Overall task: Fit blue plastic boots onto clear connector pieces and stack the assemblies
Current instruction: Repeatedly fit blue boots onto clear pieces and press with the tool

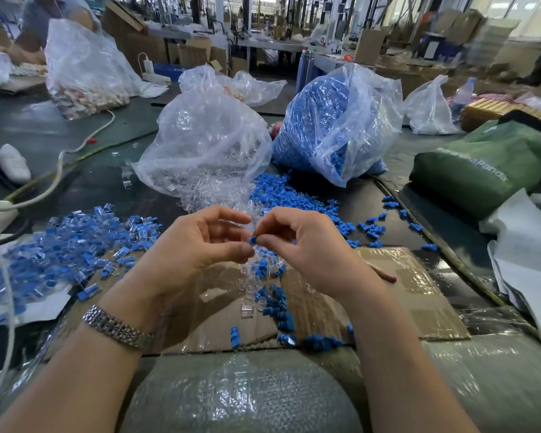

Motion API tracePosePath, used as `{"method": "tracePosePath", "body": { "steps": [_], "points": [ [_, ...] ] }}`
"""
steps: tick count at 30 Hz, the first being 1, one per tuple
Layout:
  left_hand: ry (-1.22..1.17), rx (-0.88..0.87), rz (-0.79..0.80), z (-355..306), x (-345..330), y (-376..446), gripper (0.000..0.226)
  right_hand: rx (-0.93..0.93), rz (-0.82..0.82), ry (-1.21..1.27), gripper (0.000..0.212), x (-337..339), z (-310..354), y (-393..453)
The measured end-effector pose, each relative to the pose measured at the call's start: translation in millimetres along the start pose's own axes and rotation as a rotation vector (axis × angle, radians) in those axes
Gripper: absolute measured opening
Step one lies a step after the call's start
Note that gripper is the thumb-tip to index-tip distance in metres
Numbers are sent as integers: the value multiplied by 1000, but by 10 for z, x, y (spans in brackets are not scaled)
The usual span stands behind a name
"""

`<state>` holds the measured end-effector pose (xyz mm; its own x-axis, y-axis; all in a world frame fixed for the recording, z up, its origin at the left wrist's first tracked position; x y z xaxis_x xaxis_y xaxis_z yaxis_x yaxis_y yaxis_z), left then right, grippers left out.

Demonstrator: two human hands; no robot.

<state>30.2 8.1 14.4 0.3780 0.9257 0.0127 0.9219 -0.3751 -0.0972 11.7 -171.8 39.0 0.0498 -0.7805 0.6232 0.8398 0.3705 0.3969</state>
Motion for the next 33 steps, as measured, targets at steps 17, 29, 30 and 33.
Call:
{"method": "tracePosePath", "body": {
  "steps": [17, 29, 30, 33],
  "points": [
    [-88, 23, -90, -18, 4, -29, 27, 46, -5, -5, 11, -15, 21, -2],
    [-155, 16, -94, 34, 67, 1, 22, -600, 60, -557, 65, 409, -460, -211],
    [-170, 16, -101, 41, 75, 15, 23, -702, 140, -603, 71, 427, -531, -260],
    [-227, 10, -105, 39, 104, 41, 23, -767, 250, -633, 54, 413, -617, -297]
  ]
}}
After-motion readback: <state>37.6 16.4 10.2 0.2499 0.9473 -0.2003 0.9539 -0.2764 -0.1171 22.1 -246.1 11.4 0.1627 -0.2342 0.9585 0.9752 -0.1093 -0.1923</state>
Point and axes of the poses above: each hand's wrist, its own y-axis towards the middle knuckle, its own x-axis out of the back of the hand, z = x × y, the point moved 4 cm from there along y, towards the middle knuckle, and after that the axes turned 8 degrees about x, right-handed, at the moved point
